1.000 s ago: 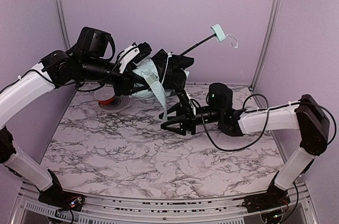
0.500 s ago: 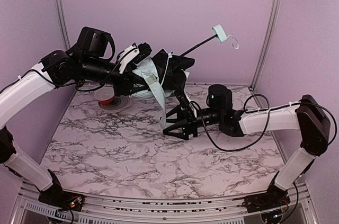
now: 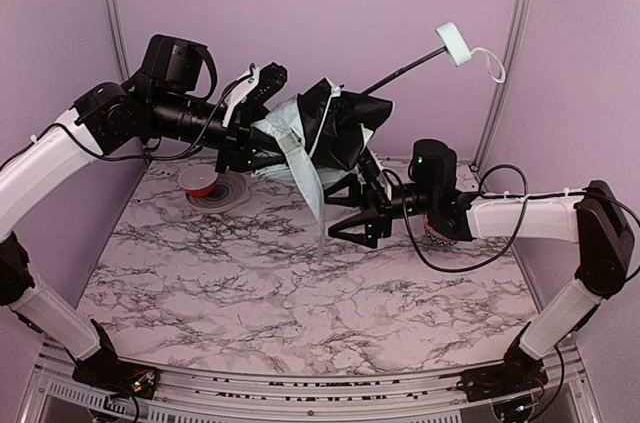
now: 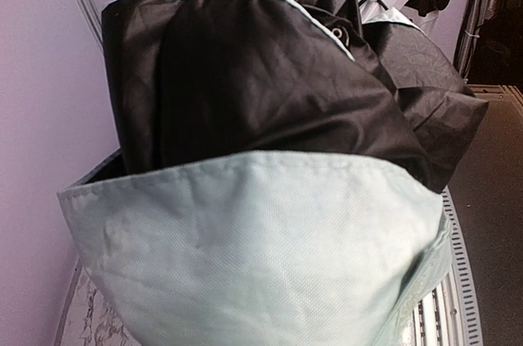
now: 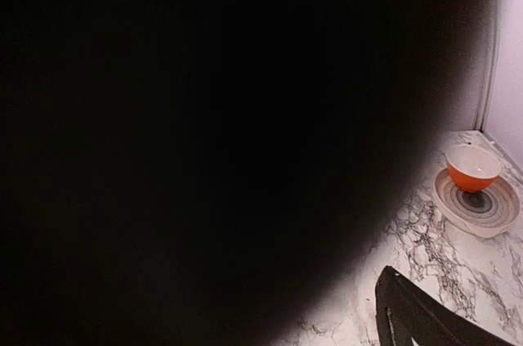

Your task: Put away the umbrella

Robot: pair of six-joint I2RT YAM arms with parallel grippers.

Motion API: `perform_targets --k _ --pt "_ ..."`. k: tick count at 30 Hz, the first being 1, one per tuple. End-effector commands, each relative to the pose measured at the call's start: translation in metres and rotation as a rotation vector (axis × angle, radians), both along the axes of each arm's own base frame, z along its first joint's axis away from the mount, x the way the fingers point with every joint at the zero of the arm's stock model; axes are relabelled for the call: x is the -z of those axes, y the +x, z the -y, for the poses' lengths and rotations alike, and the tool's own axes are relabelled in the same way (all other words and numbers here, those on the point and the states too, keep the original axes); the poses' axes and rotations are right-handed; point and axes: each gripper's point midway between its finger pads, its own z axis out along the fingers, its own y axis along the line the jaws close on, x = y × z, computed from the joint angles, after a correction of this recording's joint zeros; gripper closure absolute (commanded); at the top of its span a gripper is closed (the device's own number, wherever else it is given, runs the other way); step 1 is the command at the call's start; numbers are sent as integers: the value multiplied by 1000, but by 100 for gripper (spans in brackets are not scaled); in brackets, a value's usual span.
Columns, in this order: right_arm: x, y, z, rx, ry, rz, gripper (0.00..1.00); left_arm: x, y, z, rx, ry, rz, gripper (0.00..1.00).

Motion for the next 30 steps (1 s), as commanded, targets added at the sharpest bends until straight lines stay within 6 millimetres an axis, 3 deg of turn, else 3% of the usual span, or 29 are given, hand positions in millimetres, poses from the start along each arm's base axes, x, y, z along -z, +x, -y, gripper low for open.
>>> perform_targets --k 1,10,13,17,26,30 --pt "-14 -6 -7 -102 21 -3 7 -34 -8 13 96 -100 75 100" --pt "-17 -33 2 -258 0 -16 11 -30 -9 17 132 -100 91 100" --pt "-24 -39 -3 -282 0 -5 13 -31 -9 20 141 -105 80 100" --pt "-23 -44 -14 -280 -29 8 18 -30 -7 22 140 -106 76 100" --pt "-13 -75 -8 -414 -49 -94 27 -20 -2 20 114 -82 78 100" --pt "-20 -89 -12 -427 -38 -83 34 -16 4 22 96 -70 70 100"
